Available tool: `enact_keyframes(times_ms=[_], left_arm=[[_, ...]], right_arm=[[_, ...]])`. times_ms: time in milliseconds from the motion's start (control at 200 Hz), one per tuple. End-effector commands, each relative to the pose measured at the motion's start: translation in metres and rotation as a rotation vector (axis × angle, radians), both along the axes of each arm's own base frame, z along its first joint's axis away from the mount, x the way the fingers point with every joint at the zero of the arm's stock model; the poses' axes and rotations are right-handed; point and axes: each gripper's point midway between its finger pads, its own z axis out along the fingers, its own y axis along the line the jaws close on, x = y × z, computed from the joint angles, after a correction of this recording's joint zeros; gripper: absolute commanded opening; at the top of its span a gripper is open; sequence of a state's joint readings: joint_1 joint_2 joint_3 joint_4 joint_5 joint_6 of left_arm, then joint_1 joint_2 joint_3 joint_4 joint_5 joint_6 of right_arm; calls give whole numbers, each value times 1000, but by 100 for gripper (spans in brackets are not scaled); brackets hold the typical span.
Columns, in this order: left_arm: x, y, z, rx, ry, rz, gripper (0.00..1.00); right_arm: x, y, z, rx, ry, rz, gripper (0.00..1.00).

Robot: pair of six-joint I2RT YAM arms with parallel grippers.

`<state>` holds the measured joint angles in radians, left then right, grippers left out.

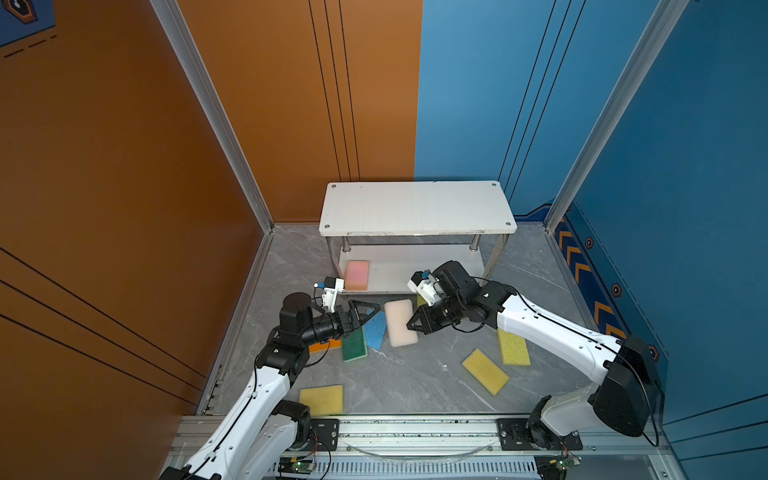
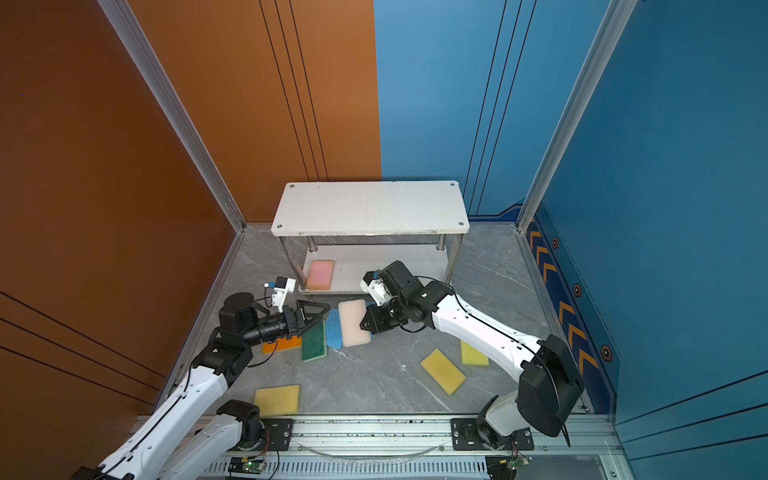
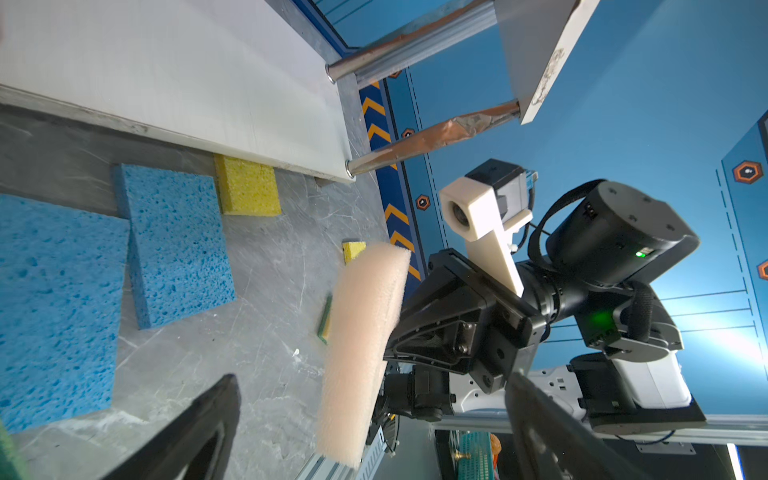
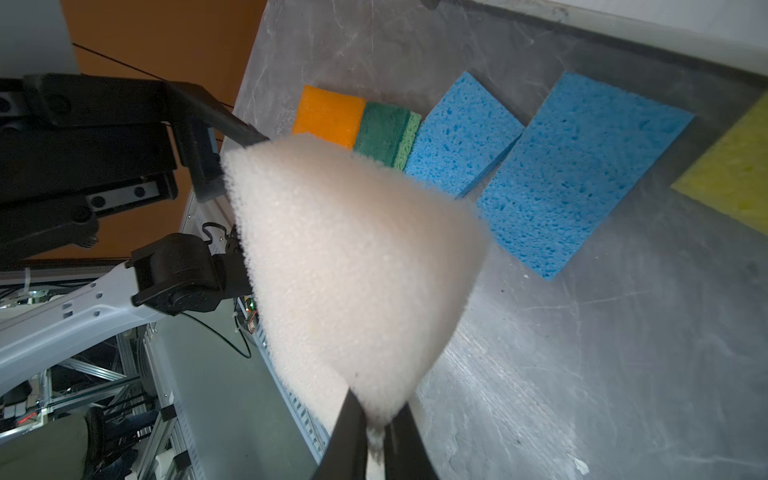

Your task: Place and organize the cleaning sponges onto the shelf

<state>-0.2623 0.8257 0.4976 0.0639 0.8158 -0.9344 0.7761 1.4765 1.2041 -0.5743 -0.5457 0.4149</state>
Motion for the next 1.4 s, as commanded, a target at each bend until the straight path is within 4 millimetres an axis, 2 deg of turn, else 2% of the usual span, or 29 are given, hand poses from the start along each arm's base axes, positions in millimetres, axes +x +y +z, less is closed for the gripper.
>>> enact_keyframes(times_ms=[0,160,375,390,616,841,896,976,1051,1166,1286,1396], left_arm=[[2,-12,0,31,-46,-31,97],[1,-25,-1,59,-63,-64,94],[2,-33,4,71,-101,-77,87],[2,-33,5,70,-103,-78,83],[3,-36,5,70,-110,-85,53],[3,-36,5,69,-113,-80,28],[3,-36,6,69,-114,-83,25],[2,-36,5,69,-116,-83,19],[3,-36,5,69,-120,-79,16],[6,-31,7,65,-133,-43,15],[16,-22,12,19,-127,25,15],[25,-15,16,-19,-119,81,15]], right_arm=[[-11,9,13,47,17,79,9],[-18,15,24,99,37,110,9],[-23,18,27,122,67,134,9],[-23,19,27,123,68,134,9],[-22,19,26,124,74,132,10],[-22,18,26,122,77,126,11],[-21,18,27,122,77,120,13],[-19,19,27,120,77,110,19],[-17,20,30,126,72,95,36],[-4,15,32,112,35,7,55],[9,8,28,139,26,-148,64],[9,3,24,173,38,-229,68]])
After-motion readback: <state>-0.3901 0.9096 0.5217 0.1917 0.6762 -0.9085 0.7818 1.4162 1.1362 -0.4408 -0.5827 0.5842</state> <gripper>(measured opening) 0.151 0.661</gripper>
